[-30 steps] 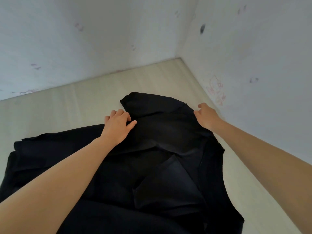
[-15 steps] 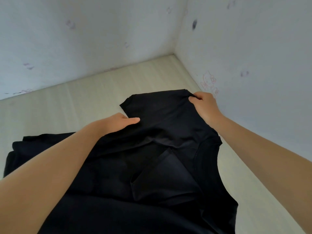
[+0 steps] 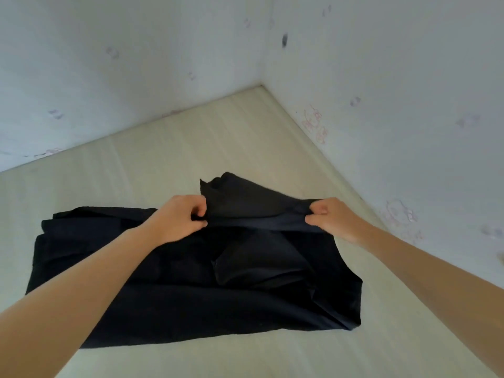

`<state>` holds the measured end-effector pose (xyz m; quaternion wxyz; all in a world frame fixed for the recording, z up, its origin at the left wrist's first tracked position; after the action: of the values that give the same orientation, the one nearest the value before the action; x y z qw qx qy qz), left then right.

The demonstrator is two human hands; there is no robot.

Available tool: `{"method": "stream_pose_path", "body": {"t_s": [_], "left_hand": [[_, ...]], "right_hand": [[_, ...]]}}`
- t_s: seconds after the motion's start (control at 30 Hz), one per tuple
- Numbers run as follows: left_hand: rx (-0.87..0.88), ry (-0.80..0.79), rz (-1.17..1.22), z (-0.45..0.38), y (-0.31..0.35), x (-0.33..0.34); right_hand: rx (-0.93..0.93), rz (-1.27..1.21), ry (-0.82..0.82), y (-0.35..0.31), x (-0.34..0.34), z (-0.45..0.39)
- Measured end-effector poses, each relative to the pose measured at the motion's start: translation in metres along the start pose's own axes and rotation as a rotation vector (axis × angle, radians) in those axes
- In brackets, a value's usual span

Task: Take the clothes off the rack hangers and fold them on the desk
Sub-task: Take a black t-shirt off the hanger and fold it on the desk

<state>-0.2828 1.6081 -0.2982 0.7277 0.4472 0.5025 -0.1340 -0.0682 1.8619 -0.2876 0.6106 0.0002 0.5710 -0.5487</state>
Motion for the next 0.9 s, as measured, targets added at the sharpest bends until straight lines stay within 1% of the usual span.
{"method": "stream_pose_path", "body": {"t_s": [0.07,0.17,0.3,0.4,0.5,0.53,0.6,0.63,0.67,0.73,0.9], "left_hand": [[0.037,-0.085,-0.100,0.020,-0.006,0.014],[0.045,-0.106,-0.201,0.038,-0.013,0.028],[0.058,-0.048,-0.426,0.045,-0.021,0.035],[0.075,0.002,-0.483,0.056,-0.018,0.034],[0.158,0.127,-0.495,0.067,-0.011,0.034],[0.158,0.112,-0.474,0.070,-0.010,0.035],[0.130,0.007,-0.434,0.077,-0.013,0.042],[0.110,-0.034,-0.422,0.080,-0.017,0.045],[0.086,-0.044,-0.409,0.084,-0.021,0.045],[0.038,-0.009,-0.398,0.087,-0.032,0.039],[-0.121,0.096,-0.363,0.076,-0.073,0.001]], "right_hand": [[0.011,0.129,-0.102,0.014,0.012,0.018],[0.019,0.184,-0.178,0.025,0.027,0.039],[0.002,0.272,-0.109,0.027,0.034,0.045],[0.025,0.357,-0.060,0.038,0.036,0.036],[0.063,0.355,0.038,0.042,0.032,0.032],[0.070,0.333,0.049,0.041,0.032,0.032],[0.049,0.340,0.051,0.035,0.038,0.038],[0.014,0.373,0.063,0.029,0.042,0.043],[-0.033,0.400,0.102,0.023,0.047,0.046],[-0.137,0.406,0.181,0.006,0.056,0.050],[-0.440,0.478,0.186,-0.055,0.089,0.054]]}}
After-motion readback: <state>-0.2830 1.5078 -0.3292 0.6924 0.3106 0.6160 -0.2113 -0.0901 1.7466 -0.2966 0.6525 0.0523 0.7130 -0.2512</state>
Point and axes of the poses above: each hand's wrist, its own z-axis away from the middle knuckle, its own x-axis out of the palm, y = z × x, the point moved 3 cm from there along -z, towards the middle knuckle, and after that the axes turned 12 degrees about y, right-handed, at the moved point
